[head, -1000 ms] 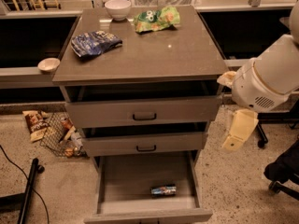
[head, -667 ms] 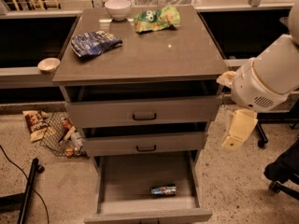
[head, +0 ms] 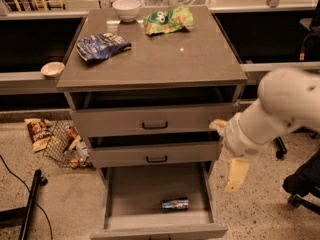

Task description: Pick redbull can from bottom drawer and place on counter

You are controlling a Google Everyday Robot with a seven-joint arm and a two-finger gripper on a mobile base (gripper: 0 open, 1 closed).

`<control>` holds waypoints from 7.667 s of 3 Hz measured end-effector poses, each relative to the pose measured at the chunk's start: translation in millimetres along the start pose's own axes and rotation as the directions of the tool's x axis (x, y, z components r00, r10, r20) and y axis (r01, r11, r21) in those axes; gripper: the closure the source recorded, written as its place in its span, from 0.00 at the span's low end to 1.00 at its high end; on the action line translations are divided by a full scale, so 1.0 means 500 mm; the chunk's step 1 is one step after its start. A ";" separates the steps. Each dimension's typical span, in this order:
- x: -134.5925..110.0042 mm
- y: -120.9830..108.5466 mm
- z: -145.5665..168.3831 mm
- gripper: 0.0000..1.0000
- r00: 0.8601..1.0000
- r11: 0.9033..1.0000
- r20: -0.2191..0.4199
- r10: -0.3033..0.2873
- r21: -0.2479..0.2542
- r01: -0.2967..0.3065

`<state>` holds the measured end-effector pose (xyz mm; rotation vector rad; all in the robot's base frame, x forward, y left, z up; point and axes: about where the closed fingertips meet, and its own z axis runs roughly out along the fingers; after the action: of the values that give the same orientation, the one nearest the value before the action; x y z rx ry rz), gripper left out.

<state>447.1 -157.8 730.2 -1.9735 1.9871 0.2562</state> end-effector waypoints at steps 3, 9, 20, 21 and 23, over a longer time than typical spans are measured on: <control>0.065 -0.006 0.234 0.00 0.994 1.000 0.102 -0.026 -0.001 0.026; 0.164 -0.055 0.766 0.00 0.941 1.000 0.339 0.005 -0.028 0.005; 0.293 -0.115 1.146 0.85 0.924 0.997 0.377 0.067 -0.051 -0.052; 0.275 -0.106 1.040 1.00 0.899 1.000 0.437 0.019 0.001 -0.021; 0.264 -0.109 0.886 1.00 0.892 0.998 0.451 -0.025 0.055 0.001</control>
Offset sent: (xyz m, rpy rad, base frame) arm 0.0285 0.0166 -0.1671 0.1743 -0.0192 0.0271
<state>549.2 -126.7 277.0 -1.6985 1.6593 0.5938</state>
